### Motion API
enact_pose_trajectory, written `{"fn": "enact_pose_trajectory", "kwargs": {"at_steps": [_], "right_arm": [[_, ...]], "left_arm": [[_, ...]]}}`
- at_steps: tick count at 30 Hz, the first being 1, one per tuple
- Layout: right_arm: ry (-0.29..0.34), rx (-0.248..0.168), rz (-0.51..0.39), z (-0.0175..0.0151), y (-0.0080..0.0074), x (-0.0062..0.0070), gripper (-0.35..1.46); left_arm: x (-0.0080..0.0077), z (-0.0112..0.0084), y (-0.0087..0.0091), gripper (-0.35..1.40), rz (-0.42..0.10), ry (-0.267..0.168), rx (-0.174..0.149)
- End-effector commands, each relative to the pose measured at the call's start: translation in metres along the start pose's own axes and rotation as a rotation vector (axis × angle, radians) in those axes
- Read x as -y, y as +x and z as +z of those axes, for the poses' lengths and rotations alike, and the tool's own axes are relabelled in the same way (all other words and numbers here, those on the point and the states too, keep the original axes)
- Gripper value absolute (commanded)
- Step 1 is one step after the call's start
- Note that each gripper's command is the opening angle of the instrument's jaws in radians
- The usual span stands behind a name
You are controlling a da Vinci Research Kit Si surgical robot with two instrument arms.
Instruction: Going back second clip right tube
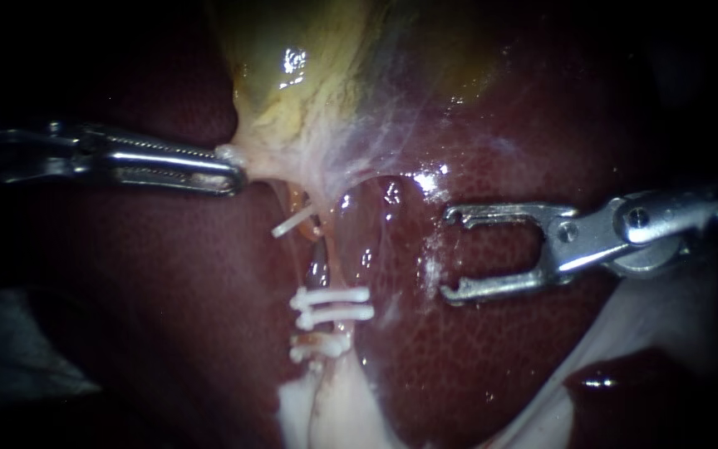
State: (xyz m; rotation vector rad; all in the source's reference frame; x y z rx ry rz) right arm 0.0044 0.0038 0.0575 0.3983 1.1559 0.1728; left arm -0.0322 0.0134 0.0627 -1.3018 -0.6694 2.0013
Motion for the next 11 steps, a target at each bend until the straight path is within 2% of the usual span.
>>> {"fn": "enact_pose_trajectory", "kwargs": {"at_steps": [1,5,11], "right_arm": [[0.000,0.000,0.000,0.0000,-0.0001,0.0000,0.50],[0.002,0.000,-0.001,-0.0002,-0.0001,0.0001,0.50],[0.005,0.008,-0.006,-0.0003,0.0002,0.0003,0.50]], "left_arm": [[0.0003,0.0003,-0.0001,-0.35,0.007,-0.001,0.004],[0.0009,0.0010,-0.0005,-0.35,0.004,0.000,0.010],[0.0008,0.0009,-0.0005,-0.35,0.004,0.000,0.010]]}}
